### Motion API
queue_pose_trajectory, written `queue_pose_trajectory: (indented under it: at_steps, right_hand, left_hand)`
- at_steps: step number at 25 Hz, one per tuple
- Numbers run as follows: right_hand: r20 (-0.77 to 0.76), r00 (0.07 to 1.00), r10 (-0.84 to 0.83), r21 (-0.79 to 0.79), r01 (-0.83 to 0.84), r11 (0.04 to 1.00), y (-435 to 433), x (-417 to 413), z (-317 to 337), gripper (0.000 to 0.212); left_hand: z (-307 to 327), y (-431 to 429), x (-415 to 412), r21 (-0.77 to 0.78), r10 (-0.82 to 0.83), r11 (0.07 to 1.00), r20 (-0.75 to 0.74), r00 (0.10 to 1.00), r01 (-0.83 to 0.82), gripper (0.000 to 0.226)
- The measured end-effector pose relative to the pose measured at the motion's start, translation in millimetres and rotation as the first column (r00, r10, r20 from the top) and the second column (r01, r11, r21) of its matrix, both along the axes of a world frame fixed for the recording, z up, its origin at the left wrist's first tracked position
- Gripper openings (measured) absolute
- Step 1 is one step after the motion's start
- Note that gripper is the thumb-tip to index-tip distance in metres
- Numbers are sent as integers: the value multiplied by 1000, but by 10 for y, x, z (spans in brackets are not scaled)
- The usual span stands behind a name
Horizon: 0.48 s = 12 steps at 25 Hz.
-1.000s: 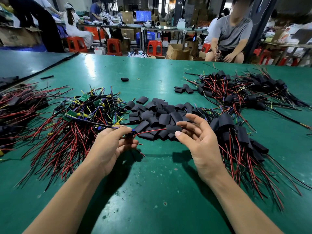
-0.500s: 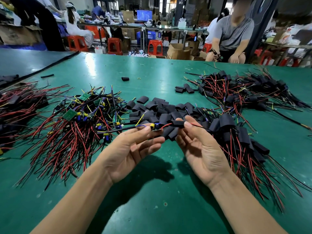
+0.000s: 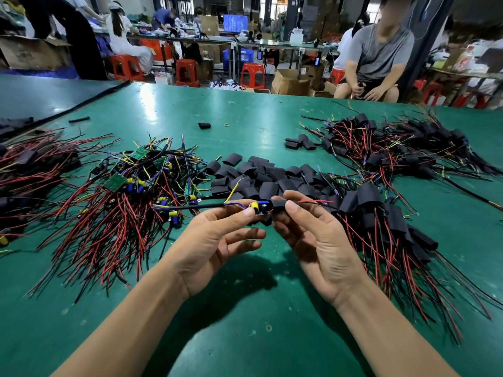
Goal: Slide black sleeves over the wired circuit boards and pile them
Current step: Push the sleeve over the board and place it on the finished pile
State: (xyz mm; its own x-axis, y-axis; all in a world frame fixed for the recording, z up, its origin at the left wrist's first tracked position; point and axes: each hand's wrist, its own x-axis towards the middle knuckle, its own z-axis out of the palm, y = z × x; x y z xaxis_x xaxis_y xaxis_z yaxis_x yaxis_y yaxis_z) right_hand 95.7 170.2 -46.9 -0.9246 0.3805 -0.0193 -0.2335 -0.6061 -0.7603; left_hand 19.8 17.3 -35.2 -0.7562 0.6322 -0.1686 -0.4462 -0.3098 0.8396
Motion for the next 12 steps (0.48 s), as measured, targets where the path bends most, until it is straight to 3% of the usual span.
queue_pose_trajectory:
  at_steps: [4, 7, 12]
  right_hand:
    - [20, 999, -44, 94, 42, 995, -16, -3, -3, 47]
    - [15, 994, -104, 143, 100, 985, -27, -9, -10, 49]
    - [20, 993, -114, 73, 112, 991, -91, -6, -20, 49]
  left_hand:
    - [-2, -6, -18, -14, 25, 1000, -10, 1000, -25, 28]
    - [-13, -1, -26, -10, 32, 999, -9, 999, -32, 19]
    - [-41, 12, -17, -16, 13, 1000, -3, 1000, -14, 18]
